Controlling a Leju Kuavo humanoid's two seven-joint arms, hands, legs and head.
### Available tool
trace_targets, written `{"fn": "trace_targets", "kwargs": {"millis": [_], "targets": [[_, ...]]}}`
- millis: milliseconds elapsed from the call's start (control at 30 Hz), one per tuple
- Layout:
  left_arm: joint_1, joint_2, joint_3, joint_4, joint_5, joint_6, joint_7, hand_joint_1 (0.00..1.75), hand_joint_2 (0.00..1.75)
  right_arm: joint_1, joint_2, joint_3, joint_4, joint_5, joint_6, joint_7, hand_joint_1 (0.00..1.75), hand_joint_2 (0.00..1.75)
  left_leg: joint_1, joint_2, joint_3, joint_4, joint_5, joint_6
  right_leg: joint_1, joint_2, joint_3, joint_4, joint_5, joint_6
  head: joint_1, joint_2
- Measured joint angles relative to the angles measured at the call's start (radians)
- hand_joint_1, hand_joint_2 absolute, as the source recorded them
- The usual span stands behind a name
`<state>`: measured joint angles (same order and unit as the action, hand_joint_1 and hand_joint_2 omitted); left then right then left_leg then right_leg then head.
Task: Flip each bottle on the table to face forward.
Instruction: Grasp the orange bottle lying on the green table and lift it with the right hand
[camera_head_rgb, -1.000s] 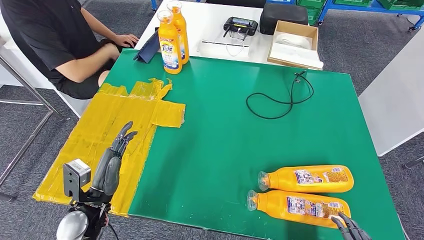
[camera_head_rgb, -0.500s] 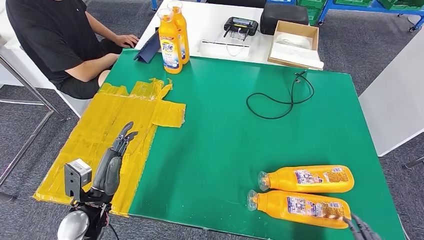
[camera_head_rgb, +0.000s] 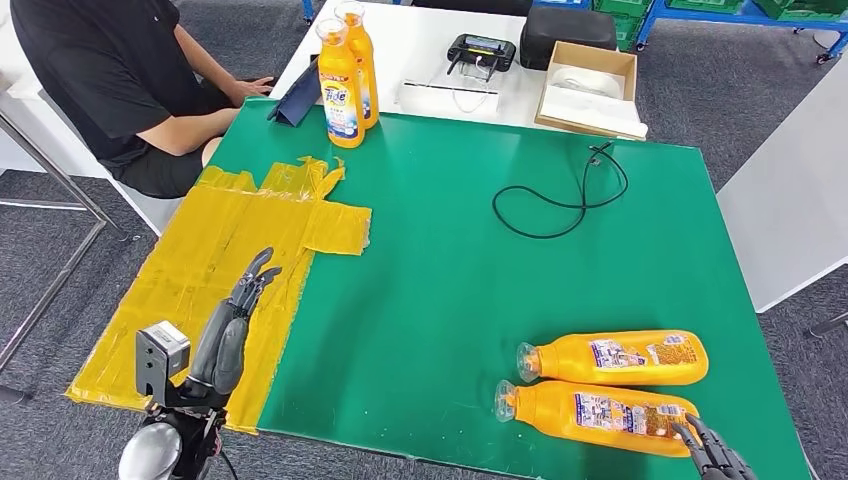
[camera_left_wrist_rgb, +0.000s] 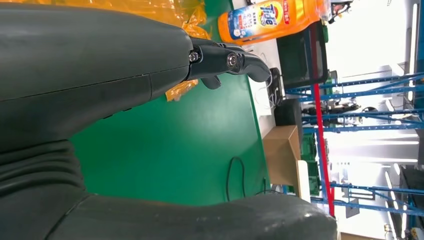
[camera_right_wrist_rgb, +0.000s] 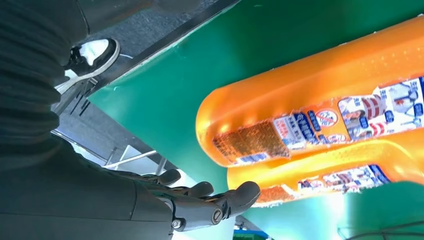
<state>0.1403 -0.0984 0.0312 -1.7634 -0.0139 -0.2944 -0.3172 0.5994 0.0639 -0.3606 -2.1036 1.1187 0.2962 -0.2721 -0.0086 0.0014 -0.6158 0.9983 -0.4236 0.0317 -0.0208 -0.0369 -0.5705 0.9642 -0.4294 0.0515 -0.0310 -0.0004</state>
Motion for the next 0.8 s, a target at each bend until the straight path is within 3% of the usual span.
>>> {"fn": "trace_targets", "kwargs": {"millis": [133,300,500,800], "targets": [[-0.004,0.000,-0.014,0.012,-0.008,0.000,-0.005,0.00,0.00,-0.015,-0.008,0.065,0.038,-0.001,-0.055,0.071,0.00,1.75,0.000,0.000,0.000,0.000,0.000,0.000,0.000,0.000,0.000,0.000,0.000,0.000,0.000,0.000],[-0.006,-0.001,-0.020,0.027,-0.017,0.001,-0.008,0.00,0.00,-0.033,-0.058,0.177,0.088,-0.031,-0.113,0.163,0.00,1.75,0.000,0.000,0.000,0.000,0.000,0.000,0.000,0.000,0.000,0.000,0.000,0.000,0.000,0.000],[-0.008,-0.001,-0.025,0.039,-0.017,0.001,-0.009,0.00,0.00,-0.042,-0.098,0.246,0.119,-0.047,-0.126,0.187,0.00,1.75,0.000,0.000,0.000,0.000,0.000,0.000,0.000,0.000,0.000,0.000,0.000,0.000,0.000,0.000],[-0.010,-0.001,-0.027,0.043,-0.017,0.001,-0.009,0.00,0.00,-0.043,-0.120,0.275,0.136,-0.048,-0.130,0.193,0.00,1.75,0.000,0.000,0.000,0.000,0.000,0.000,0.000,0.000,0.000,0.000,0.000,0.000,0.000,0.000]]}}
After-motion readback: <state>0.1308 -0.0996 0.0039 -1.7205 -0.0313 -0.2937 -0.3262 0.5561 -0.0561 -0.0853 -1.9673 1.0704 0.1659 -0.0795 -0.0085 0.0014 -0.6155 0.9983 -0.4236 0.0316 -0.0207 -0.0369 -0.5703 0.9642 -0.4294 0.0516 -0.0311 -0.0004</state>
